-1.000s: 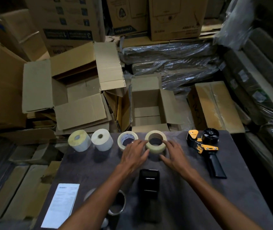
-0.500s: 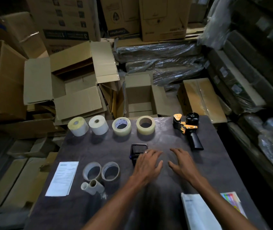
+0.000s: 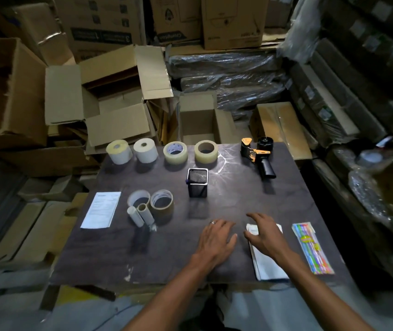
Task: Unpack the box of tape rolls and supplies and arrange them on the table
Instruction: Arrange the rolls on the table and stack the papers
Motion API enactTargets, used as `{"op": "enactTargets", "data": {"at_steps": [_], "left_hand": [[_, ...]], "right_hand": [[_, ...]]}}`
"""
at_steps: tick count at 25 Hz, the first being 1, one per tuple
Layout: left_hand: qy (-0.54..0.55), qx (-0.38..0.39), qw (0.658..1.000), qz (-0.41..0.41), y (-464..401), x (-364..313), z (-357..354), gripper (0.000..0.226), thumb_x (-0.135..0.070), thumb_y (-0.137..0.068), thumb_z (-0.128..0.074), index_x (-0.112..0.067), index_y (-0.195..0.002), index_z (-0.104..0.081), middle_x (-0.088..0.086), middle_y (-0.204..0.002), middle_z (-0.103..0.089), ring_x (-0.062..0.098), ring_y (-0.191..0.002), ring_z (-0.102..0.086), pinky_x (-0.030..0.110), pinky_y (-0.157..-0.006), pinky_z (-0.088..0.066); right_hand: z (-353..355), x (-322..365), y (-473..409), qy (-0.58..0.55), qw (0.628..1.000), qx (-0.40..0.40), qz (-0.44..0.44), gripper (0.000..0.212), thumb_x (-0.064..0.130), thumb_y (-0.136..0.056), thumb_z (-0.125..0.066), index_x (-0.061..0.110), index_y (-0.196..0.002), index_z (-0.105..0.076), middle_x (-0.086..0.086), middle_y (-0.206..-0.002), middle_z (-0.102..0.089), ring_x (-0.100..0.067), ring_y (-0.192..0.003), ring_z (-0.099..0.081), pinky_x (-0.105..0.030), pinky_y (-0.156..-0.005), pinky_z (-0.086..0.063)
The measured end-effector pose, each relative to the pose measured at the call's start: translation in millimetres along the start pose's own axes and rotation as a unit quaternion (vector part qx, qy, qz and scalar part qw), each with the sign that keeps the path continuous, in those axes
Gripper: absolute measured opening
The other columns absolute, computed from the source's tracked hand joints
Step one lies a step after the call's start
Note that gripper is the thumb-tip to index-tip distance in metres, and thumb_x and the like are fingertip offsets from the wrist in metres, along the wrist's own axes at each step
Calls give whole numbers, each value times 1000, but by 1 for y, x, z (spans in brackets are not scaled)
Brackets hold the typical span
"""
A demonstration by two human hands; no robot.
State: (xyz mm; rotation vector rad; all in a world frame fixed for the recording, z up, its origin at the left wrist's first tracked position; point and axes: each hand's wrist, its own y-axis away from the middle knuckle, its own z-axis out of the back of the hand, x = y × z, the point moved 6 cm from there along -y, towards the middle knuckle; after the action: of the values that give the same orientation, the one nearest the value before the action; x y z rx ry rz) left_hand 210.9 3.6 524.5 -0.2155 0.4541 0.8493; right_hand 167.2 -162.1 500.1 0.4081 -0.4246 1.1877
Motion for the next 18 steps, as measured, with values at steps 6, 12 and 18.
{"op": "enactTargets", "data": {"at_steps": [6,12,18], "left_hand": [[27,48,998,16,41,-27,-25,47,-37,-98,-47,-22,-142,-48,2,-143,-51,21,-131,-46,34,-111,-33],[44,77,996,18,43,-55,-45,50,-37,-98,-47,-21,-145,-44,3,-147,-47,22,-133,-43,37,-110,-36],[47,107,992,55,20,-63,-79,56,-39,-91,-54,-20,-143,-45,3,-146,-46,25,-132,-45,37,-112,-36]], "right_hand": [[2,-24,58,3,1000,-3,-13,59,36,-73,-70,9,-125,-63,-11,-124,-65,-31,-117,-58,-37,-101,-43],[13,-61,84,-12,998,13,-63,60,31,-77,-76,11,-131,-57,-12,-130,-59,-31,-119,-55,-37,-101,-44],[15,-89,78,-54,993,46,-94,80,38,-68,-63,4,-139,-46,-20,-131,-53,-36,-123,-49,-39,-102,-40]]}}
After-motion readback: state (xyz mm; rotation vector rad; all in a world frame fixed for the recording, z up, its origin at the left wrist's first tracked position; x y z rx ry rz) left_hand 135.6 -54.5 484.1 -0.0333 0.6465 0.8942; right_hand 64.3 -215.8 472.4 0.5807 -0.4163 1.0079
